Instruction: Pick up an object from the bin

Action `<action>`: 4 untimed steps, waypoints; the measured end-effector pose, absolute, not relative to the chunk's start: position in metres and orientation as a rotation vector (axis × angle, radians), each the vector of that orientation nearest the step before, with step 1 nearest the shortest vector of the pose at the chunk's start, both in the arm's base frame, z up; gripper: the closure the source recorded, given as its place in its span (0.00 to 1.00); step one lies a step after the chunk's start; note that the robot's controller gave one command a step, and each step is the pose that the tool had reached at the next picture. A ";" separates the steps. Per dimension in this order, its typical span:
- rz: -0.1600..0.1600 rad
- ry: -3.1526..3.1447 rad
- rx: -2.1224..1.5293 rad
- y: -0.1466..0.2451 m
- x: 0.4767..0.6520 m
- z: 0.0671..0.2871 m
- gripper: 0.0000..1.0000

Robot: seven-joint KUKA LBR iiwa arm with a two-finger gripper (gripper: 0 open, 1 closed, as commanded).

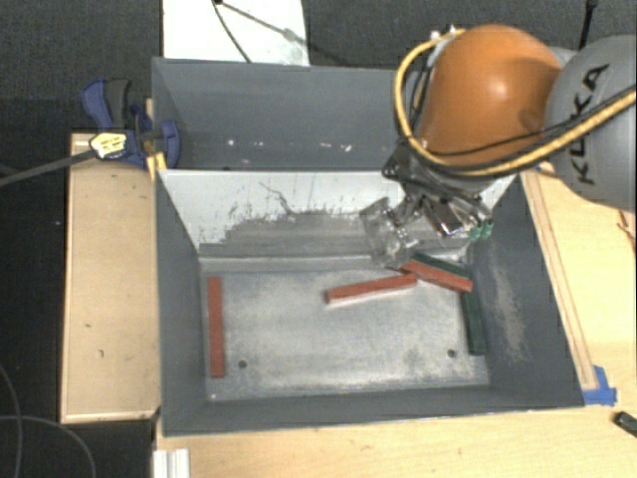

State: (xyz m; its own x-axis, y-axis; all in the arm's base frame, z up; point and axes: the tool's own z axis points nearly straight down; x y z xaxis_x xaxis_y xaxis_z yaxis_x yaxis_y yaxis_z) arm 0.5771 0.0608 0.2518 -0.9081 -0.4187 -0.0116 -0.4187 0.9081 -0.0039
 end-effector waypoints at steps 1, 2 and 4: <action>0.001 3.066 -0.668 0.061 0.576 0.247 0.00; 0.004 3.055 -0.757 0.045 0.548 0.074 0.00; 0.001 3.066 -0.669 0.018 0.585 0.071 1.00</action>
Offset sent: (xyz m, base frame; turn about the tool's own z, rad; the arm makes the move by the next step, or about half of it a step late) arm 0.0000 0.0000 0.0000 0.0000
